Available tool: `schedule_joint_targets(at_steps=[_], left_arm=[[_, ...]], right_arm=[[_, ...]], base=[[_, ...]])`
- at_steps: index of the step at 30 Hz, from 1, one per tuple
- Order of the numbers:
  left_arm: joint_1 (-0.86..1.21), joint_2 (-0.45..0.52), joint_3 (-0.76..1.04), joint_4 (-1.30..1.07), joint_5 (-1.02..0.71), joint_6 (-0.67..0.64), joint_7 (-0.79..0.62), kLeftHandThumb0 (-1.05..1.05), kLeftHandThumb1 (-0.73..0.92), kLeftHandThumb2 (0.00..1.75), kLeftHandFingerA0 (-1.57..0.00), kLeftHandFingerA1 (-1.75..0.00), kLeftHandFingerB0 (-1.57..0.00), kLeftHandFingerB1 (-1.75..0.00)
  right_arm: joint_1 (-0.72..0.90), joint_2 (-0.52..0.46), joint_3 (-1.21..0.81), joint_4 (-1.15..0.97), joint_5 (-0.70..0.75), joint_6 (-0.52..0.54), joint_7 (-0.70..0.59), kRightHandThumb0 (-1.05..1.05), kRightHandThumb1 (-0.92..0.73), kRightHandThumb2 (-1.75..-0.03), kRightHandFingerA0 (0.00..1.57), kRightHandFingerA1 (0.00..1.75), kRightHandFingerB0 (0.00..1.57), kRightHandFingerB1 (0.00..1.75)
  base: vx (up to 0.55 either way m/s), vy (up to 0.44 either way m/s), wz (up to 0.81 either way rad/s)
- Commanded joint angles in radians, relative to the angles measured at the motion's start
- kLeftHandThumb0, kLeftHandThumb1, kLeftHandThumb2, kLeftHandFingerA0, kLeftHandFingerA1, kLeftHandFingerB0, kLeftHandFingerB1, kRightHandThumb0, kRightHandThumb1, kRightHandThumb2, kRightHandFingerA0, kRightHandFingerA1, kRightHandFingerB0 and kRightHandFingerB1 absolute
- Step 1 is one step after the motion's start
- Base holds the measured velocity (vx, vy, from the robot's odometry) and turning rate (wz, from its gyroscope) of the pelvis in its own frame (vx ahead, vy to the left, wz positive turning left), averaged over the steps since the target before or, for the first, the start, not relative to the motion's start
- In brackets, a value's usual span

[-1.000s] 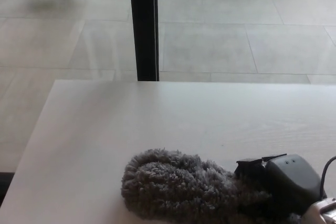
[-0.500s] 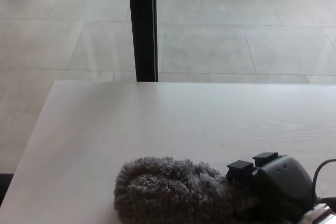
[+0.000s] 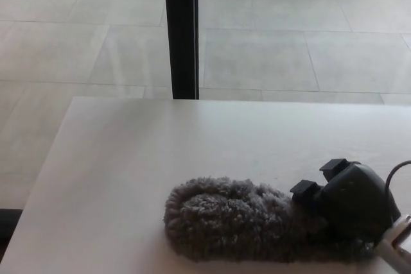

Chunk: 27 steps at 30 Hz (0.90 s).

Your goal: The robot uses its right hand to pick up the duster kept in the middle of the desk and use it to wipe the desk by swiping its surface twice

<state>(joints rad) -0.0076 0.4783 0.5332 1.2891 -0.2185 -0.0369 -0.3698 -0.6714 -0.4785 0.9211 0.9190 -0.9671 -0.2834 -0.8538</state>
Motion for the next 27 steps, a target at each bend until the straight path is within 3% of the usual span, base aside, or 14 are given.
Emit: schedule_joint_targets(at_steps=[1, 3, 4, 5, 12, 14, 15, 16, 21, 22, 23, 25, 26, 27], left_arm=[[-0.022, 0.045, -0.015, -0.015, -0.003, -0.030, -0.028, -0.84, 0.89, 0.66, -0.43, -0.58, -0.24, -0.39], [-0.023, 0.044, -0.014, -0.017, -0.007, -0.037, -0.029, -0.84, 0.90, 0.67, -0.41, -0.58, -0.23, -0.39], [-0.024, 0.045, -0.021, -0.017, 0.000, -0.042, -0.029, -0.89, 0.73, 0.89, -0.40, -0.59, -0.20, -0.45], [-0.021, 0.048, -0.028, -0.018, 0.005, -0.044, -0.027, -0.86, 0.91, 0.67, -0.43, -0.57, -0.26, -0.39], [-0.019, 0.044, -0.011, -0.005, -0.021, -0.019, -0.031, -0.84, 0.89, 0.66, -0.42, -0.59, -0.25, -0.40], [-0.012, 0.044, -0.014, -0.009, -0.017, -0.028, -0.041, -0.86, 0.89, 0.66, -0.42, -0.60, -0.25, -0.41], [-0.011, 0.043, -0.015, -0.006, -0.015, -0.028, -0.040, -0.90, 0.71, 0.89, -0.40, -0.61, -0.21, -0.46], [-0.009, 0.043, -0.013, -0.005, -0.016, -0.029, -0.042, -0.86, 0.89, 0.66, -0.41, -0.58, -0.24, -0.40], [0.004, 0.045, -0.011, -0.002, -0.017, -0.030, -0.039, -0.85, 0.90, 0.67, -0.40, -0.58, -0.26, -0.40], [0.007, 0.046, -0.013, -0.004, -0.015, -0.032, -0.042, -0.85, 0.90, 0.67, -0.39, -0.56, -0.26, -0.39], [0.009, 0.046, -0.008, -0.005, -0.020, -0.029, -0.043, -0.84, 0.89, 0.67, -0.39, -0.55, -0.27, -0.38], [0.012, 0.046, -0.005, -0.005, -0.022, -0.025, -0.045, -0.84, 0.89, 0.67, -0.40, -0.55, -0.28, -0.38], [0.014, 0.047, -0.014, -0.003, -0.013, -0.027, -0.041, -0.89, 0.72, 0.88, -0.39, -0.59, -0.22, -0.45], [0.016, 0.046, -0.018, -0.003, -0.008, -0.028, -0.039, -0.89, 0.72, 0.88, -0.39, -0.59, -0.22, -0.45]], right_arm=[[0.019, -0.039, 0.018, 0.169, -0.083, 0.082, -0.051, -0.31, -0.51, -0.57, 0.89, 1.69, 0.96, 0.85], [0.026, -0.035, 0.007, 0.202, -0.064, 0.082, -0.056, -0.28, -0.51, -0.56, 0.88, 1.70, 0.96, 0.92], [0.031, -0.036, -0.003, 0.219, -0.049, 0.075, -0.056, -0.27, -0.50, -0.55, 0.88, 1.71, 0.97, 0.87], [0.040, -0.033, -0.013, 0.244, -0.038, 0.094, -0.042, -0.30, -0.51, -0.55, 0.86, 1.74, 0.93, 0.80], [0.110, -0.013, -0.139, 0.335, 0.062, 0.197, 0.057, -0.29, -0.50, -0.56, 0.87, 1.71, 0.87, 0.67], [0.130, -0.006, -0.198, 0.349, 0.109, 0.233, 0.105, -0.27, -0.51, -0.55, 0.85, 1.72, 0.86, 0.71], [0.142, -0.007, -0.227, 0.356, 0.132, 0.238, 0.109, -0.26, -0.52, -0.56, 0.85, 1.71, 0.87, 0.70], [0.151, -0.011, -0.237, 0.360, 0.130, 0.259, 0.106, -0.29, -0.52, -0.57, 0.85, 1.68, 0.86, 0.70], [0.190, -0.030, -0.345, 0.401, 0.193, 0.355, 0.155, -0.29, -0.52, -0.56, 0.83, 1.68, 0.83, 0.63], [0.196, -0.040, -0.377, 0.405, 0.220, 0.357, 0.180, -0.43, -0.44, -0.65, 0.91, 1.51, 0.76, 0.63], [0.209, -0.054, -0.424, 0.408, 0.258, 0.350, 0.197, -0.31, -0.51, -0.58, 0.84, 1.53, 0.80, 0.59], [0.208, -0.054, -0.440, 0.410, 0.254, 0.361, 0.217, -0.34, -0.52, -0.55, 0.87, 1.47, 0.83, 0.56], [0.212, -0.052, -0.449, 0.415, 0.254, 0.379, 0.215, -0.38, -0.49, -0.58, 0.85, 1.58, 0.84, 0.56], [0.216, -0.052, -0.455, 0.415, 0.252, 0.385, 0.212, -0.38, -0.49, -0.58, 0.85, 1.58, 0.84, 0.56]], base=[[0.00, 0.000, 0.00], [0.00, 0.000, 0.00], [0.00, 0.000, 0.00], [0.00, 0.000, 0.00], [0.00, 0.000, 0.00], [0.00, 0.000, 0.00], [0.00, 0.000, 0.00], [0.00, 0.000, 0.00], [0.00, 0.000, 0.00], [0.00, 0.000, 0.00], [0.00, 0.000, 0.00], [0.00, 0.000, 0.00], [0.00, 0.000, 0.00], [0.00, 0.000, 0.00]])
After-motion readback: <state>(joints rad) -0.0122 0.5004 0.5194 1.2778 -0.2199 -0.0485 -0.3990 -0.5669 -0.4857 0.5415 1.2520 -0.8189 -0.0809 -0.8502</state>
